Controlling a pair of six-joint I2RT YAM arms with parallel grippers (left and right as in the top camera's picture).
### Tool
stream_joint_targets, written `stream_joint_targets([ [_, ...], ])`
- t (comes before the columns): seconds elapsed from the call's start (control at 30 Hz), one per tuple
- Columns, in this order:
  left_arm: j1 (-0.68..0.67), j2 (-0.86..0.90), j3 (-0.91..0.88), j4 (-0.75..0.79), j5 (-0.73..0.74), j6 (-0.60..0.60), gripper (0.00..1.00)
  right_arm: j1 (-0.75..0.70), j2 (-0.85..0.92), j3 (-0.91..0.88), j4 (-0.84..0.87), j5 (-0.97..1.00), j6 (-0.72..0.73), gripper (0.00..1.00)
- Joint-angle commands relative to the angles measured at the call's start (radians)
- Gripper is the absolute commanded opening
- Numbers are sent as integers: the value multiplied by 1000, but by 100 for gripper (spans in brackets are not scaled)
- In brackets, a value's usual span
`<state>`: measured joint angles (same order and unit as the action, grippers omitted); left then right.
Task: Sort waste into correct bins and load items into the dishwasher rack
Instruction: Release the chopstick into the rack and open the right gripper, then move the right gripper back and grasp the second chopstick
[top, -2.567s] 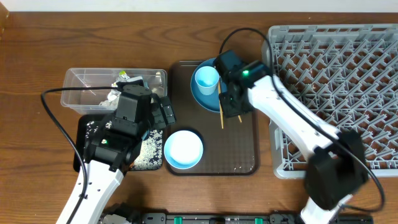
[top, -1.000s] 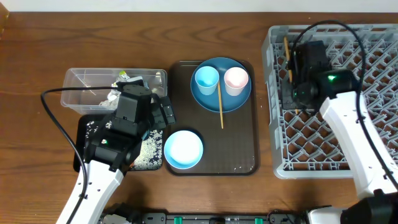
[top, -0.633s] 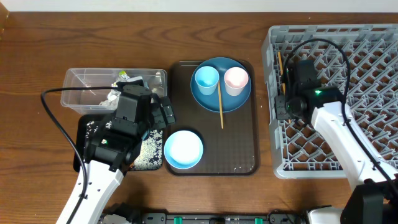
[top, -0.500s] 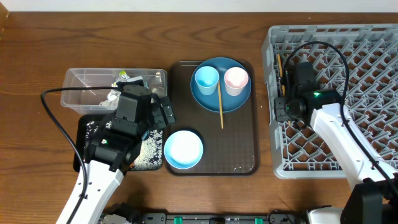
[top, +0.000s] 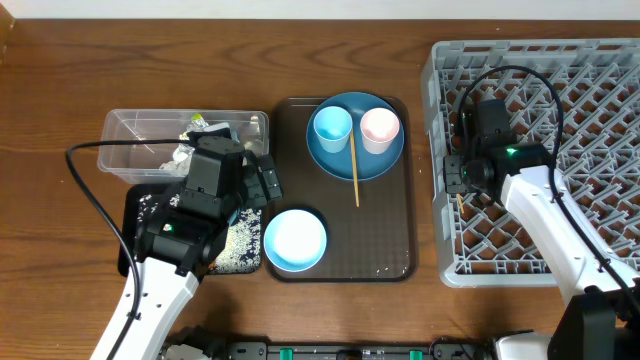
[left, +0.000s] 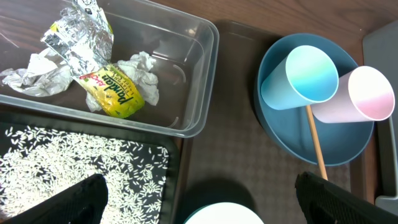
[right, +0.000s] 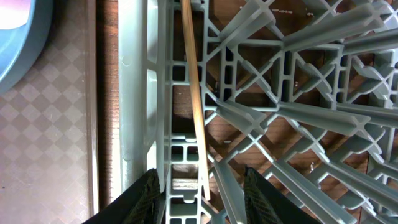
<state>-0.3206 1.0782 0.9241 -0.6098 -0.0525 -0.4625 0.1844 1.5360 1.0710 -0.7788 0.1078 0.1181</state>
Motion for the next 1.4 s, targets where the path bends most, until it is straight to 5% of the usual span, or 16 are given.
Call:
stream_joint_targets([
  [0.0,5,1,16,-3,-12,17,98,0,-9,55,-37,-11,-4,45],
  [0.2,5,1,16,-3,-12,17,98,0,-53,256,-269,-66,-5,43],
  [0.4,5,1,16,-3,-12,17,98,15,-93,364,-361,-400,-31,41],
  [0.7,5,1,16,-3,-12,17,98,136,-96,332,-320,-492,-10,41],
  [0.97,5,1,16,-3,-12,17,98,253,-83,290,-270,-392,171,41],
  [1.37,5,1,16,-3,-12,17,98,380,-83,66,53,-315,369,40],
])
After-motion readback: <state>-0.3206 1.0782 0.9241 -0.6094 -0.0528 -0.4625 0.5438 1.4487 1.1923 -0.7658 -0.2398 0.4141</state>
